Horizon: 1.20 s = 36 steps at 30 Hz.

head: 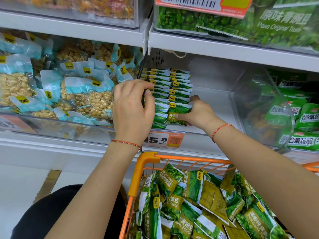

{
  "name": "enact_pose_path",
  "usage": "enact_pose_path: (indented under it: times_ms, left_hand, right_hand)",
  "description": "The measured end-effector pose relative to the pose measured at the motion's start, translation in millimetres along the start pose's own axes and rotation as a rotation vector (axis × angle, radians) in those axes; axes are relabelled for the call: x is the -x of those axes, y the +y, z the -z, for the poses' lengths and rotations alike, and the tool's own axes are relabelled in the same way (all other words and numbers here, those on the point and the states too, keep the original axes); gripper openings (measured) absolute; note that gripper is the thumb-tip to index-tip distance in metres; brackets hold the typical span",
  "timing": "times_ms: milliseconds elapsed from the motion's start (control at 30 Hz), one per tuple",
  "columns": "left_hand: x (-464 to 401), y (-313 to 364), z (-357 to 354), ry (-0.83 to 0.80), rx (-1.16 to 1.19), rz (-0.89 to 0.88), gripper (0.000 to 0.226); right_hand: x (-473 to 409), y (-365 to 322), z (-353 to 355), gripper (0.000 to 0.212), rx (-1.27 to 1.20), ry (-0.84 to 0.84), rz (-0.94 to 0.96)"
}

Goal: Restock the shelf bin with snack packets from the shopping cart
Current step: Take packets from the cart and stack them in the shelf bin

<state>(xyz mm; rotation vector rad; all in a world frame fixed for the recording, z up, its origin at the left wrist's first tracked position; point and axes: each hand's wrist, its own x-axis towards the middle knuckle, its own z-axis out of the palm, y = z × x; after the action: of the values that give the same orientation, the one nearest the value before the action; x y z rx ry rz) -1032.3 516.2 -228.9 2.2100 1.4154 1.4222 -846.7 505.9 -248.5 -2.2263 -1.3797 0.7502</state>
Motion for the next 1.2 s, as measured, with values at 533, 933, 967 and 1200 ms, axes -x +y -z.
enact_pose_path:
  times_ms: [533,933,967,1200]
  left_hand:
    - [2,-1,2,-0.018,-0.017,-0.033,0.019]
    - [23,37,31,-0.139,-0.003,-0.149,0.024]
    - [27,47,36,-0.148,0.012,-0.185,0.024]
    - [69,117,56,-0.476,0.084,-0.422,0.028]
  right_hand:
    - [6,0,8,0.077,-0.021,-0.199,-0.081]
    - [59,-3,56,0.037,0.134,0.143,0.056]
    - [71,-4,62,0.032,0.084,0.157,0.055]
    - [168,10,106,0.009,-0.356,0.213,0.058]
